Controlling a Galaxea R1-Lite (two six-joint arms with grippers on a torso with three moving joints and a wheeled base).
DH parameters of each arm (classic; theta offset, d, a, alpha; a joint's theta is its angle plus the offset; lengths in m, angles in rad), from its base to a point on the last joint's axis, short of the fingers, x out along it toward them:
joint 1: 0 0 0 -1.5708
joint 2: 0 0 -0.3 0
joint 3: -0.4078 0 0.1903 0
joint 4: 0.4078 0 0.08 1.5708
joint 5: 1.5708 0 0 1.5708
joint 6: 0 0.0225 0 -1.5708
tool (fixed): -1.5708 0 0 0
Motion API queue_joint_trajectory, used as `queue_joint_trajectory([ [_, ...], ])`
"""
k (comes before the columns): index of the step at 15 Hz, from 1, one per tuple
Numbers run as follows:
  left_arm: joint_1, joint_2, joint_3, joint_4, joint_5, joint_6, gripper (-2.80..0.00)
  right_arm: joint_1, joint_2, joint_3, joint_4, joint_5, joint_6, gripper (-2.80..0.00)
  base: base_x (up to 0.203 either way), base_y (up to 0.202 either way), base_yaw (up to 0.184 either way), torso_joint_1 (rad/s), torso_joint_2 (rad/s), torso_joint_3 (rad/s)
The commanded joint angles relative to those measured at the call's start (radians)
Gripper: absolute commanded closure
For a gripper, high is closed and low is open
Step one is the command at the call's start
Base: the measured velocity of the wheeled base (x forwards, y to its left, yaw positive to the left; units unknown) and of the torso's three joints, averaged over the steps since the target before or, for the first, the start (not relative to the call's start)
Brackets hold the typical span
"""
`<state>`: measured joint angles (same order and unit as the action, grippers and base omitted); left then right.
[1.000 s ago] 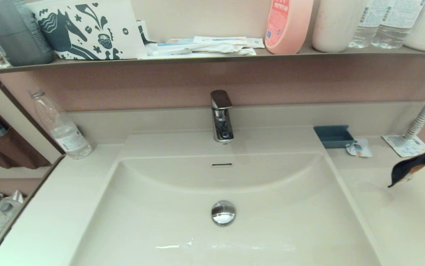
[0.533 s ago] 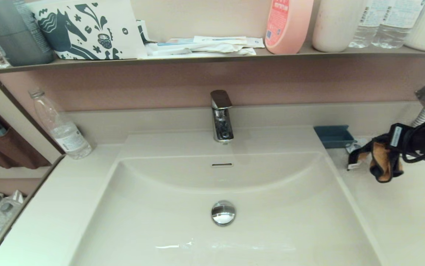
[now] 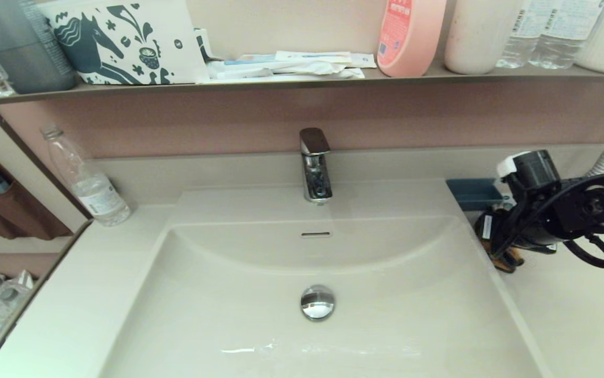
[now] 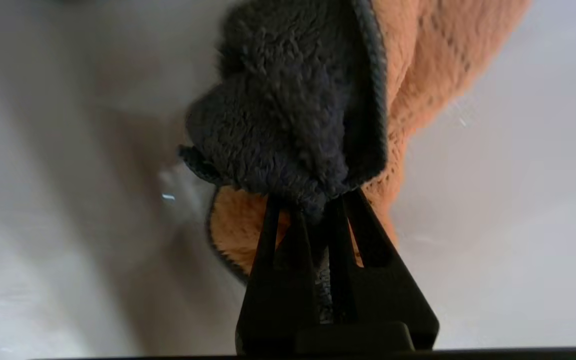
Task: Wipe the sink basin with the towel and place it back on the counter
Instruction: Wipe the sink
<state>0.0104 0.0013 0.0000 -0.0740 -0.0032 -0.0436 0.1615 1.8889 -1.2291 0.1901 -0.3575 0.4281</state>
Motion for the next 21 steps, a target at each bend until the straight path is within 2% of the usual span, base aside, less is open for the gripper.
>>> queue_joint_trajectory([
  [1,0.0,0.0,0.0,-0.001,0.0,-0.001,0.0,0.005,0.023,0.004,0.052,-0.006,0.003,0.0,0.0,0.0,0.0,0.0,0.0,0.0],
  [4,0.0,0.0,0.0,-0.001,0.0,-0.001,0.0,0.004,-0.067,0.057,0.147,-0.005,0.021,0.0,0.0,0.0,0.0,0.0,0.0,0.0],
  [12,0.0,0.0,0.0,0.0,0.0,-0.001,0.0,-0.005,-0.386,0.35,0.359,0.021,0.025,0.0,0.0,0.0,0.0,0.0,0.0,0.0],
  [15,0.0,0.0,0.0,0.0,0.0,-0.001,0.0,0.014,-0.527,0.373,0.523,0.074,0.022,0.0,0.0,0.0,0.0,0.0,0.0,0.0],
  [19,0.0,0.0,0.0,0.0,0.0,-0.001,0.0,0.045,-0.711,0.363,0.714,0.091,0.018,0.0,0.0,0.0,0.0,0.0,0.0,0.0],
  [21,-0.001,0.0,0.0,0.0,0.0,-0.001,0.0,0.047,-0.773,0.314,0.757,0.092,0.014,0.0,0.0,0.0,0.0,0.0,0.0,0.0],
])
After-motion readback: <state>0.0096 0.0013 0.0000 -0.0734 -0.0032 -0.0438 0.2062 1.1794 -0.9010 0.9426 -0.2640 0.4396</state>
